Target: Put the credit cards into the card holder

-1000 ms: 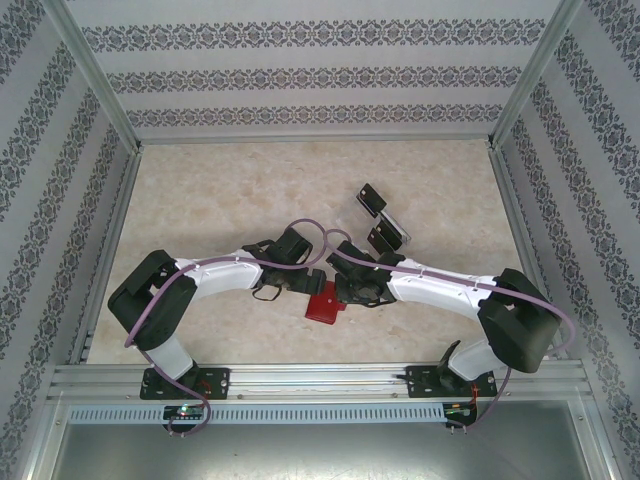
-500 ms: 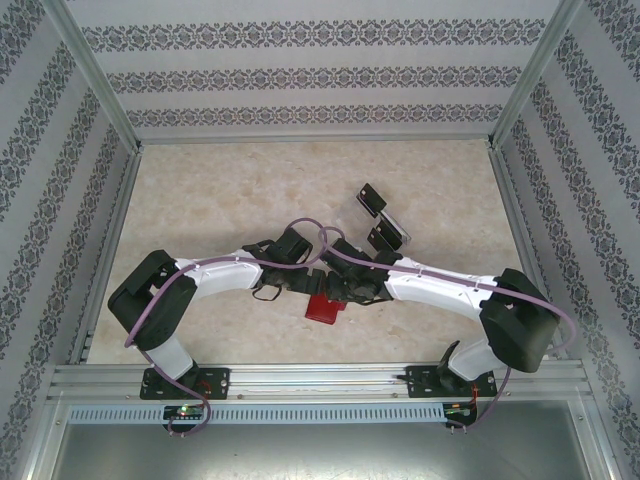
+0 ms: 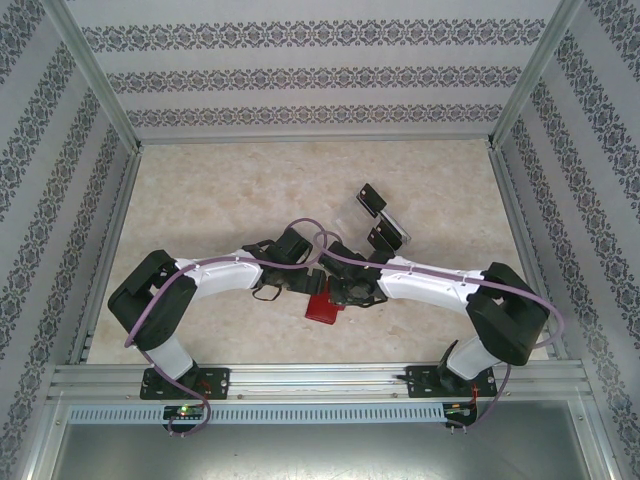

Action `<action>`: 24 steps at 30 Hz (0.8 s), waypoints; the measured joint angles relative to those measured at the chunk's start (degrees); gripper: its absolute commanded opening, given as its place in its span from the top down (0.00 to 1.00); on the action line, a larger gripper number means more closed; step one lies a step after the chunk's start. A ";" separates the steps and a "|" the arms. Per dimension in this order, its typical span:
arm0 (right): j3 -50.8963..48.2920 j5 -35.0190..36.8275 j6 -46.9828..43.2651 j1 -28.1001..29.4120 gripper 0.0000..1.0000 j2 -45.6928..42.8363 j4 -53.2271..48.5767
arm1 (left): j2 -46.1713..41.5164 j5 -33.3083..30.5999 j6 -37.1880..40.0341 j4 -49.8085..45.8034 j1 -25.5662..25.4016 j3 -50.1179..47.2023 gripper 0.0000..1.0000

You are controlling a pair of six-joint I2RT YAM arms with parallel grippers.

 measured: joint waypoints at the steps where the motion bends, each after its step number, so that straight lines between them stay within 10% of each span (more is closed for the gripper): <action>1: 0.00 0.04 0.02 0.00 0.80 -0.31 -0.13 | 0.00 -0.02 0.00 0.00 0.00 0.00 0.00; 10: -0.04 0.22 -0.15 0.00 0.91 -2.49 -0.79 | 0.00 0.00 0.00 0.02 0.00 0.00 0.00; 14: -0.33 0.13 0.15 -0.02 0.66 -2.49 -0.76 | 0.00 0.00 0.00 0.02 0.00 0.00 0.00; 24: -0.31 0.15 -0.20 0.00 0.72 -1.79 -0.76 | 0.00 0.00 0.00 0.04 0.00 0.00 0.00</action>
